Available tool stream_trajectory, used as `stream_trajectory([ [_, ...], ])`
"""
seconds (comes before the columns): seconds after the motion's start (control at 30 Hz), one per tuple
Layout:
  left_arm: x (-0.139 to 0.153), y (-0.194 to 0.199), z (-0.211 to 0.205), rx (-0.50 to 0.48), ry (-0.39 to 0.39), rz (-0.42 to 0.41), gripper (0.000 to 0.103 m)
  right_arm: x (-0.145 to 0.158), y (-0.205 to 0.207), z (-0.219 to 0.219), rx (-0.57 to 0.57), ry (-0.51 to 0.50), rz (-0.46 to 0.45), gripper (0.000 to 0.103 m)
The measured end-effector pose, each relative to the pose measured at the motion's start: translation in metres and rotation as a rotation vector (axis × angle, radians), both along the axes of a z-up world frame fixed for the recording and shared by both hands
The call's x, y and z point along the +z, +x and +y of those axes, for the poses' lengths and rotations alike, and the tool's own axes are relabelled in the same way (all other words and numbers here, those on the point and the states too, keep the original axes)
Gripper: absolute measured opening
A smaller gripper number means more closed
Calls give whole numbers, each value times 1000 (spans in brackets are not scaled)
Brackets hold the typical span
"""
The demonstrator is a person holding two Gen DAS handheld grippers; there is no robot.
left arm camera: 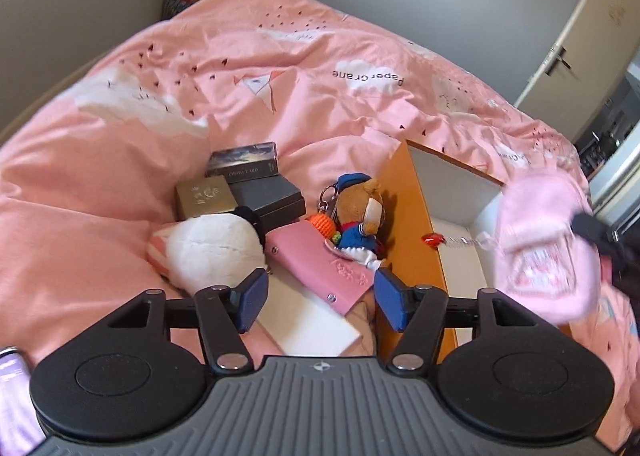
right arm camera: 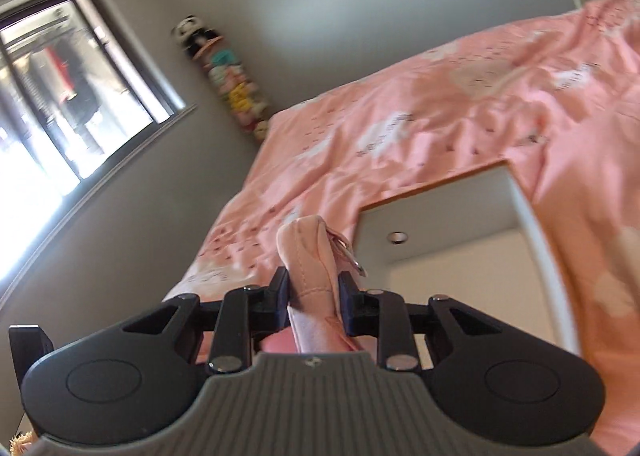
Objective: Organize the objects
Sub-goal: 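Carry the pink pouch into the box with the right gripper while the left gripper grasps the pink wallet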
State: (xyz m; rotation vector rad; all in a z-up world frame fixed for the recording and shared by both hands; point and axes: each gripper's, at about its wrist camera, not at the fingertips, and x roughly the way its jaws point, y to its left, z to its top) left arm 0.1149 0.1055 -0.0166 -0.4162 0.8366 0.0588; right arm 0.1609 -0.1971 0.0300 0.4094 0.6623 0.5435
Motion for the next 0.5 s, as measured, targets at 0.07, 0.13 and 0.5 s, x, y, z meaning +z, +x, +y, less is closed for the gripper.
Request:
stream_trajectory([
  [0.07,-11,15,3,27,-51,37,78,-9,3,-9,-40,-7,18,27],
  [0.13,-26,30,8,54,-125,88,78,-19,7,-16,-70,-27,23,27],
  [0.5,-79,70,15,204,-240,220,75,-58,30,-44,-160,-82,122,27],
])
